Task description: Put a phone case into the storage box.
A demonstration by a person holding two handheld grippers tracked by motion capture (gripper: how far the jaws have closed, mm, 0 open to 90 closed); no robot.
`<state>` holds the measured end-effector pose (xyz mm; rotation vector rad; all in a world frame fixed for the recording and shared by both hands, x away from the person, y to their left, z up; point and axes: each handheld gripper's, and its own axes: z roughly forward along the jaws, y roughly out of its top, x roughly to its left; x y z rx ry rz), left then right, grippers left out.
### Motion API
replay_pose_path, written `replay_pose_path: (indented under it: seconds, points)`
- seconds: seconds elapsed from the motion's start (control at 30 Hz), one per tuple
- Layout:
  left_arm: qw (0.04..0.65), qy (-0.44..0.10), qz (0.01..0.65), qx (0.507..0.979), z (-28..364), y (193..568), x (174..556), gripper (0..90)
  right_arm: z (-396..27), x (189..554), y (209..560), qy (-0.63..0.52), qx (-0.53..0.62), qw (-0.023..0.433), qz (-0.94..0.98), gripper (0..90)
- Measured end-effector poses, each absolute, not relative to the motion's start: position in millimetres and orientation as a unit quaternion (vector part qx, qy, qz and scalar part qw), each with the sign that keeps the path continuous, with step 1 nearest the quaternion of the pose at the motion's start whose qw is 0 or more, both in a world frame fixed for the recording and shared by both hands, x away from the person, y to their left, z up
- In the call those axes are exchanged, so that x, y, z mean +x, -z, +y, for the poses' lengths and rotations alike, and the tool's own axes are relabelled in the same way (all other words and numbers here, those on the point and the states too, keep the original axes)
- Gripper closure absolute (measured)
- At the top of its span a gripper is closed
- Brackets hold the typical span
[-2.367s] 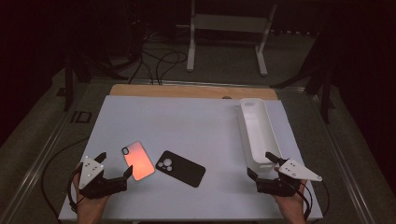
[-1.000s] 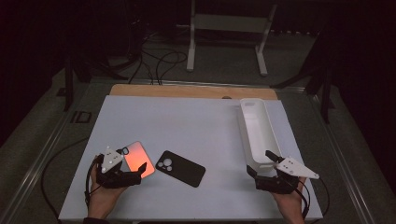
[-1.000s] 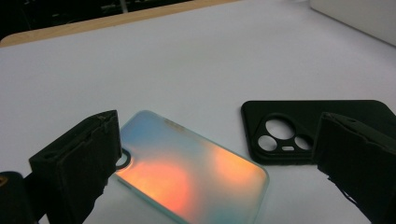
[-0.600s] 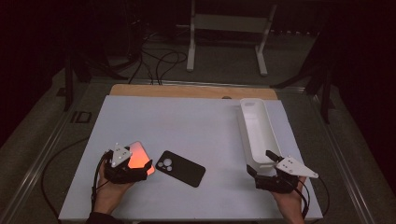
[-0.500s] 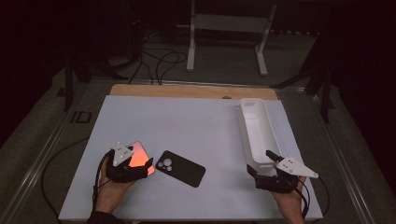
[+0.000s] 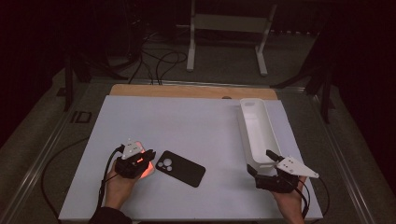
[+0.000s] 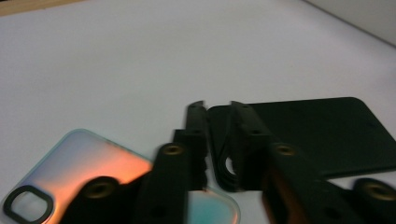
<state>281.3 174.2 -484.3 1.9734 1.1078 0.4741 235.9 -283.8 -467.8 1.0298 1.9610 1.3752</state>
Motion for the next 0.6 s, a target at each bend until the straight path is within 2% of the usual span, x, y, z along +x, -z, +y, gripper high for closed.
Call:
replay_pose_path:
  seconds: [0.03, 0.6]
  points:
    - [0.402, -0.184, 0.441, 0.781, 173, 485, 283, 89.4, -284, 236, 468, -0.508, 0.381, 0.265, 0.725, 9.4]
    - [0.347, -0.167, 0.461, 0.799, 162, 507, 300, 89.9, -283, 236, 468, -0.506, 0.379, 0.266, 0.727, 9.5]
